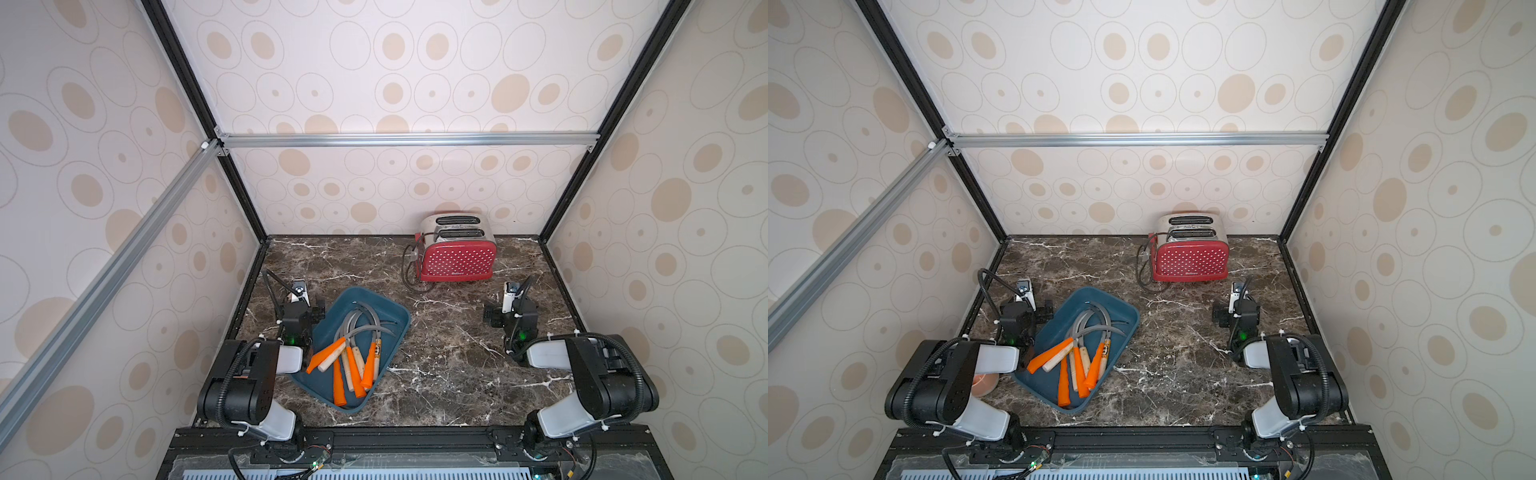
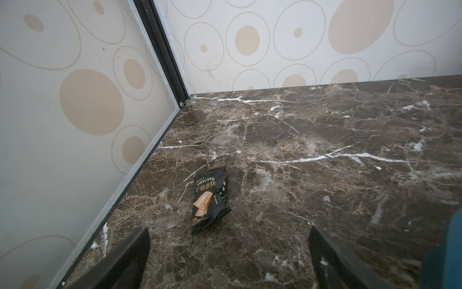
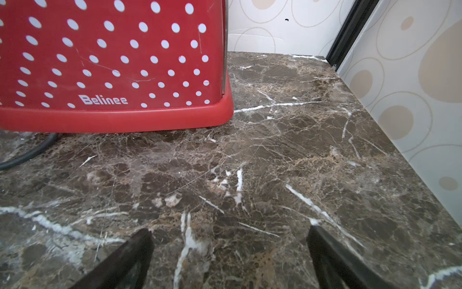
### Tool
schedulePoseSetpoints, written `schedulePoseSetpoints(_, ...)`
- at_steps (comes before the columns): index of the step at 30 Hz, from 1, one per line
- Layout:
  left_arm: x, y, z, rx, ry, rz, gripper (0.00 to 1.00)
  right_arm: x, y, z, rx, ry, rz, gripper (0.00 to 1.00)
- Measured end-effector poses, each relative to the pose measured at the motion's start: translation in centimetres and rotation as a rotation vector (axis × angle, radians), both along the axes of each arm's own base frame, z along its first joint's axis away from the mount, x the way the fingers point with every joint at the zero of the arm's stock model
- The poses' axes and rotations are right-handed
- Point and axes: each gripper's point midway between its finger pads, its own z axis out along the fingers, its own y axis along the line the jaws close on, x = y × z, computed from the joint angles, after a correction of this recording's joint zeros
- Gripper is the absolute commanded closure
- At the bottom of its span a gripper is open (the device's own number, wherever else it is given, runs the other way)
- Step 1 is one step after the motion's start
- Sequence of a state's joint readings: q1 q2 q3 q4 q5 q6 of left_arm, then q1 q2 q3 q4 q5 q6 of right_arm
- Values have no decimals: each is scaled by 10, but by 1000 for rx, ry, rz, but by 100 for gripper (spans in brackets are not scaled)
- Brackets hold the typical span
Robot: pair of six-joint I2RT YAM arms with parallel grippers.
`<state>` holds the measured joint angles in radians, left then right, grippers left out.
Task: Put small sickles into storage boxes
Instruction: Adjust the storage box at the center of the board.
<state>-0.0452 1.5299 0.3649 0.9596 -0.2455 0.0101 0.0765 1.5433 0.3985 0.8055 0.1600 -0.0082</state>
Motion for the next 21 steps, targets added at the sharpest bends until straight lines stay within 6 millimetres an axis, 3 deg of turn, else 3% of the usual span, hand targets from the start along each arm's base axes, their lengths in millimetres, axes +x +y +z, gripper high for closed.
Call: schedulePoseSetpoints(21,3,3,-2,-12,21,-2,1,0,0,-1,-1,5,0,0)
